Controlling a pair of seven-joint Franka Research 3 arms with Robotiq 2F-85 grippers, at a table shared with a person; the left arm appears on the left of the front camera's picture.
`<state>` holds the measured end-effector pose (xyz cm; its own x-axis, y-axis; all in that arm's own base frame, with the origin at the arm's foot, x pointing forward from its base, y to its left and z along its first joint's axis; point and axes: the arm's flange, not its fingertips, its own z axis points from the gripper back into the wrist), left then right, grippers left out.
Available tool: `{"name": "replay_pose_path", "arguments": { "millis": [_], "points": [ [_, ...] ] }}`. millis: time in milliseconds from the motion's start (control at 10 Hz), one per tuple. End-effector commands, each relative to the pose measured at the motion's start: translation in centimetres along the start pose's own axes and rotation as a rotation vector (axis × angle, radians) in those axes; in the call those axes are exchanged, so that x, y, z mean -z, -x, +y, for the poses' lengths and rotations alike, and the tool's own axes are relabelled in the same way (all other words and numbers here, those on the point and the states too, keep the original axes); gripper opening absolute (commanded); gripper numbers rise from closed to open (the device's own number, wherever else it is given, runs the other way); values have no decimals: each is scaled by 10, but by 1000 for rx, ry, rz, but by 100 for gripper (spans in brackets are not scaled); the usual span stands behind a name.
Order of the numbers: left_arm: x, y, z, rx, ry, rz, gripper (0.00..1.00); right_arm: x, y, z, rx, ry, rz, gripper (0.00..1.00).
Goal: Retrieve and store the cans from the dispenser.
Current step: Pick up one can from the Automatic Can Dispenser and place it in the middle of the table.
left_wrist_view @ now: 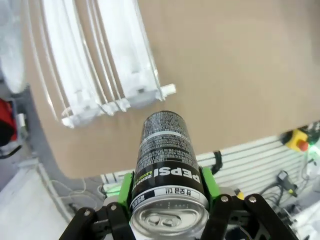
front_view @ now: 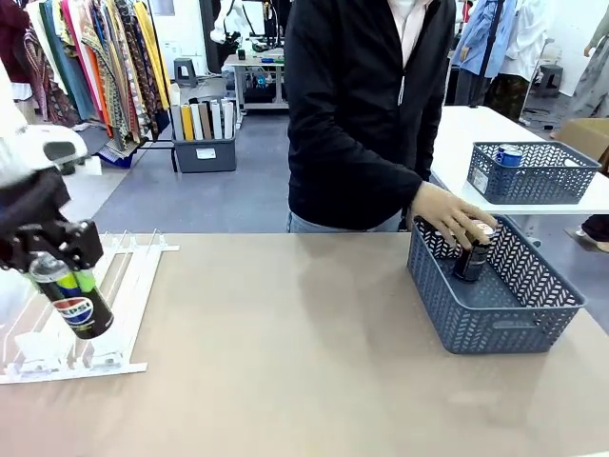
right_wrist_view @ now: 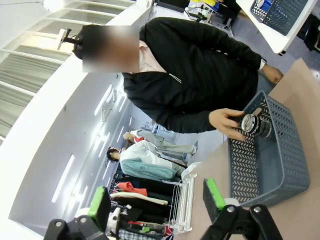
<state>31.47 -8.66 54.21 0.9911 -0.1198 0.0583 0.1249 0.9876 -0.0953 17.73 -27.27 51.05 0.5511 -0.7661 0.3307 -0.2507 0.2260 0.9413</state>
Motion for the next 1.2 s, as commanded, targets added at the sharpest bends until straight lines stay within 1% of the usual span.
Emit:
{"name": "replay_pose_path", "arguments": {
  "millis": [0, 100, 300, 400, 500, 600, 700, 800, 900, 1000, 1100],
  "points": [
    [-17, 20, 2, 55, 43, -30, 0, 3, -3, 1, -27, -25, -18, 100],
    [-19, 29, 9, 50, 58, -53, 0, 3, -3, 1, -27, -25, -18, 100],
    [-30, 51, 32, 35, 151, -122, 0, 3, -3, 1, -27, -25, -18, 100],
    [-33, 56, 42, 26, 205, -161, 0, 3, -3, 1, -27, -25, -18, 100],
    [-33, 55, 47, 19, 263, -189, 0, 3, -3, 1, -27, -25, -18, 100],
    [-31, 45, 46, 18, 313, -204, 0, 3, -3, 1, -27, -25, -18, 100],
    [-24, 28, 36, 30, 368, -213, 0, 3, -3, 1, -27, -25, -18, 100],
    [-6, 3, 10, 65, 407, -163, 0, 3, -3, 1, -27, -25, -18, 100],
    [15, -20, -20, 94, 383, -121, 0, 3, -3, 1, -27, -25, -18, 100],
    [35, -37, -53, 124, 334, -70, 0, 3, -3, 1, -27, -25, -18, 100],
    [51, -50, -87, 155, 279, -63, 0, 3, -3, 1, -27, -25, -18, 100]
  ]
}}
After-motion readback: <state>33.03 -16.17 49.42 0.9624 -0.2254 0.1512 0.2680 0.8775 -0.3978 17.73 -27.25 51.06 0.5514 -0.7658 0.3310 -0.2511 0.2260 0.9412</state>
